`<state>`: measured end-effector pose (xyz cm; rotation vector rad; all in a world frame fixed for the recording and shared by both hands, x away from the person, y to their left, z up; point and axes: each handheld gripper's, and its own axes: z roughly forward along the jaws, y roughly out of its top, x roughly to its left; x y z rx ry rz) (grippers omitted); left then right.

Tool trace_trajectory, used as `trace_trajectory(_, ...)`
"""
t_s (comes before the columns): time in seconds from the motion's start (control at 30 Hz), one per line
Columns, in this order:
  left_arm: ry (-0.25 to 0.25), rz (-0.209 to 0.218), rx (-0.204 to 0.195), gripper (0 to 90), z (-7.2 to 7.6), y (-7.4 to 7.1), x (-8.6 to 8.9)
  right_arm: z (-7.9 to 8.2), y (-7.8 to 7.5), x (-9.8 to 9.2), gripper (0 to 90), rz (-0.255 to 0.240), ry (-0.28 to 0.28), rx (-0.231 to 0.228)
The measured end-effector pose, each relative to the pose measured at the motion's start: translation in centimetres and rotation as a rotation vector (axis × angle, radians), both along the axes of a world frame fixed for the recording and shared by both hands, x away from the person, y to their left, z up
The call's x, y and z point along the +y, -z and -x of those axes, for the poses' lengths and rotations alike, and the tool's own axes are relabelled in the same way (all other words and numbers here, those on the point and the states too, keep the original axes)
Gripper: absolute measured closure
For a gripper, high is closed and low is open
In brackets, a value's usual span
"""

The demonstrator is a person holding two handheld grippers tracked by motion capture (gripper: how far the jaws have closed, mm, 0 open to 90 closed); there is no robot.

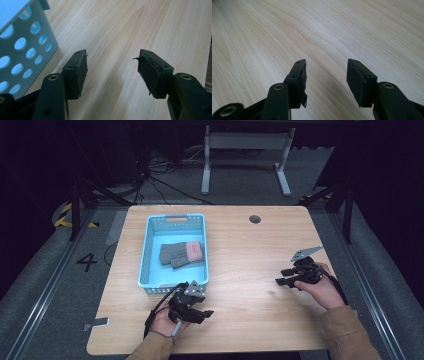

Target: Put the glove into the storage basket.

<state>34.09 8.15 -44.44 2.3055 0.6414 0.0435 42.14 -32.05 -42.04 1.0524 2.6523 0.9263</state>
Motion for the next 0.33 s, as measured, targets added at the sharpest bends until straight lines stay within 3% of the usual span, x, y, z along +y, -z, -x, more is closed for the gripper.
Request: trace_trajectory(0.33, -0.011, 0.007, -0.010, 41.2, 0.17, -0.14, 0.51, -0.16, -0.18, 0.33, 50.6, 0.000, -0.002, -0.005)
